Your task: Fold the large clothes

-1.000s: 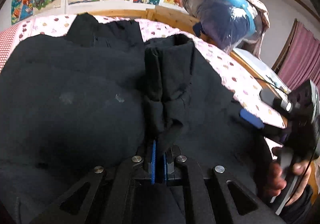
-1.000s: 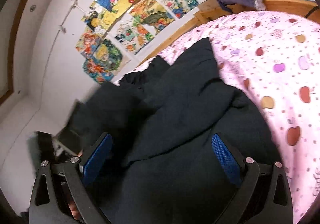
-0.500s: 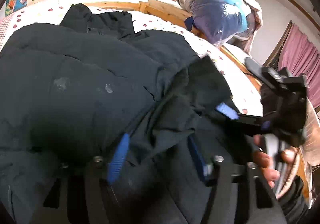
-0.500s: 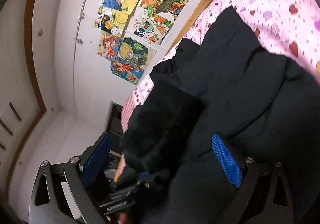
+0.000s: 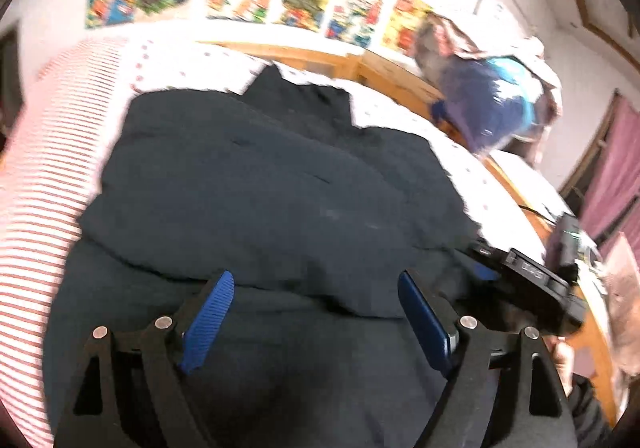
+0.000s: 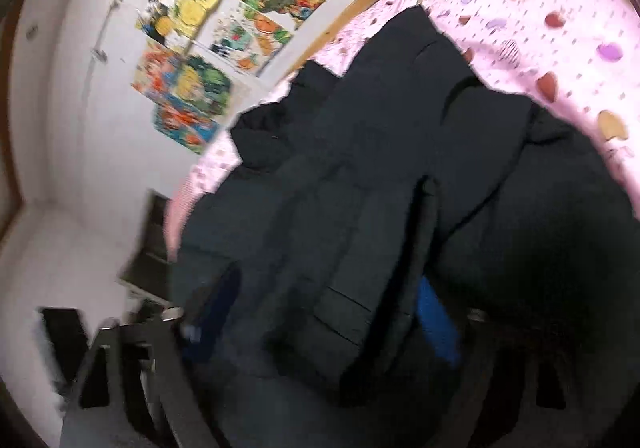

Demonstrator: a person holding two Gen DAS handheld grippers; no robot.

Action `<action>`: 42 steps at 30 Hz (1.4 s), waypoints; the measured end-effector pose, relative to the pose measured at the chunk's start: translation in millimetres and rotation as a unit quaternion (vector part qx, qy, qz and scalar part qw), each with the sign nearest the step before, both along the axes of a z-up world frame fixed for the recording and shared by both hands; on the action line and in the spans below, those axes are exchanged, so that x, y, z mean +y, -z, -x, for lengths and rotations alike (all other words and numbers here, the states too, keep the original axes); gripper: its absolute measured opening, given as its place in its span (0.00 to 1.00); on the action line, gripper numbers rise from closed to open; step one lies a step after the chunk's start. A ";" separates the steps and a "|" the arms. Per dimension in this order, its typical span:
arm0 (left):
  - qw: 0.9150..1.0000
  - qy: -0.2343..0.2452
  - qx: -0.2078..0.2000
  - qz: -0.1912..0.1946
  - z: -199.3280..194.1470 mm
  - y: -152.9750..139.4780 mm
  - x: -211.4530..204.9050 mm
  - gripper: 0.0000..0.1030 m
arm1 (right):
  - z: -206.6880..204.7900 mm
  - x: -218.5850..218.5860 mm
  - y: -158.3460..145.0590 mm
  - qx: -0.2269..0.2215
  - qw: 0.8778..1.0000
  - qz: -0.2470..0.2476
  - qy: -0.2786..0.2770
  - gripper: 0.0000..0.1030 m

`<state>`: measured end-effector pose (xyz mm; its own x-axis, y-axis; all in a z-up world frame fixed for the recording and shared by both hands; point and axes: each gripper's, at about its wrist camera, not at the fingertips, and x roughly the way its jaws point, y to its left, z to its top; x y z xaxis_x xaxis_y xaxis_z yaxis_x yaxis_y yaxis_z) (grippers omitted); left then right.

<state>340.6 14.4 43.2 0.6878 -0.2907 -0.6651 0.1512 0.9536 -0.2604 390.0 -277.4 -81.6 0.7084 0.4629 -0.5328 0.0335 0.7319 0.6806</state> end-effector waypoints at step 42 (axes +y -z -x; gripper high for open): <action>0.986 -0.106 0.058 -0.115 -97.3 96.2 23.8 1.00 | -32.0 22.6 -40.0 -0.025 0.919 0.391 -0.044 0.89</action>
<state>437.9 38.2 -53.0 0.6330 0.0191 -0.7739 -0.0756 0.9964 -0.0373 422.0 -254.8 -41.5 0.7191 0.0087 -0.6948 -0.0654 0.9963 -0.0553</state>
